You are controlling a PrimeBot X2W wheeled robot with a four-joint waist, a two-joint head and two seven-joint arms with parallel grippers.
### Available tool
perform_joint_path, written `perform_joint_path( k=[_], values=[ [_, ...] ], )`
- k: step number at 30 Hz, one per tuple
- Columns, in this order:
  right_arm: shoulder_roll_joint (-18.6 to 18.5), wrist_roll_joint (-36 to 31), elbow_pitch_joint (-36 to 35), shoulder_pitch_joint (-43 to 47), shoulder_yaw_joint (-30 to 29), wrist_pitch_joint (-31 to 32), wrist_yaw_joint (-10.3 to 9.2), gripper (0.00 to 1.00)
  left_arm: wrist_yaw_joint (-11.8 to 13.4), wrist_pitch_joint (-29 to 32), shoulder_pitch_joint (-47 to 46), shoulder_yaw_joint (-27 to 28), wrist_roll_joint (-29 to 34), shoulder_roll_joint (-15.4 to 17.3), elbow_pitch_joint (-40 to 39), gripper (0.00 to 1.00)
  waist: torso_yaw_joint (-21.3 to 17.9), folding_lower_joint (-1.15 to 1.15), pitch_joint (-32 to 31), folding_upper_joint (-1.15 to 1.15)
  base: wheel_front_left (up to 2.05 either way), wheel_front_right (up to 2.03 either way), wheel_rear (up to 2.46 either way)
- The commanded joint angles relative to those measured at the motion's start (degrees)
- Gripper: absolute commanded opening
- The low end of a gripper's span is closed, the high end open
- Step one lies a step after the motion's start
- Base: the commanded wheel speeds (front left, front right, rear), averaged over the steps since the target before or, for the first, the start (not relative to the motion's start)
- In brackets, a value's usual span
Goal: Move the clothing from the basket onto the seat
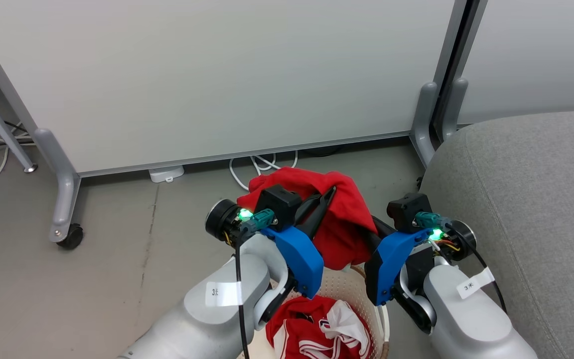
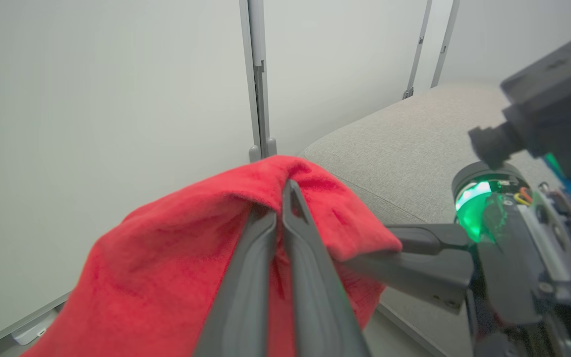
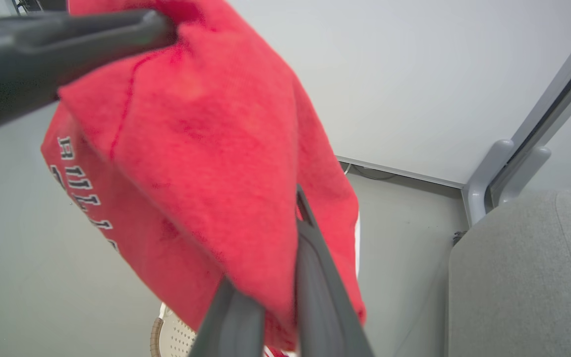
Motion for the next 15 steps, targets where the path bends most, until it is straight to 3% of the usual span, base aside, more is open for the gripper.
perform_joint_path(
  k=[1,14,15],
  values=[
    [0.0,0.3,0.3,-0.9,0.2,-0.4,0.03,0.0,0.1,-0.3,0.5,0.4,0.1,0.0,0.2,0.0,-0.2,0.0,0.0,0.0,0.0,0.0,0.0],
    [-0.7,1.7,1.7,-1.8,1.1,-1.5,0.03,0.0,-0.2,-0.3,0.7,1.1,-0.5,0.0,0.8,0.03,-1.4,0.0,0.0,0.0,0.0,0.0,0.0],
    [-0.8,1.8,1.7,-1.8,1.0,-1.7,0.03,0.0,-0.1,-0.3,0.8,1.2,-0.4,0.0,0.8,0.45,-1.5,0.0,0.0,0.0,0.0,0.0,0.0]
  ],
)
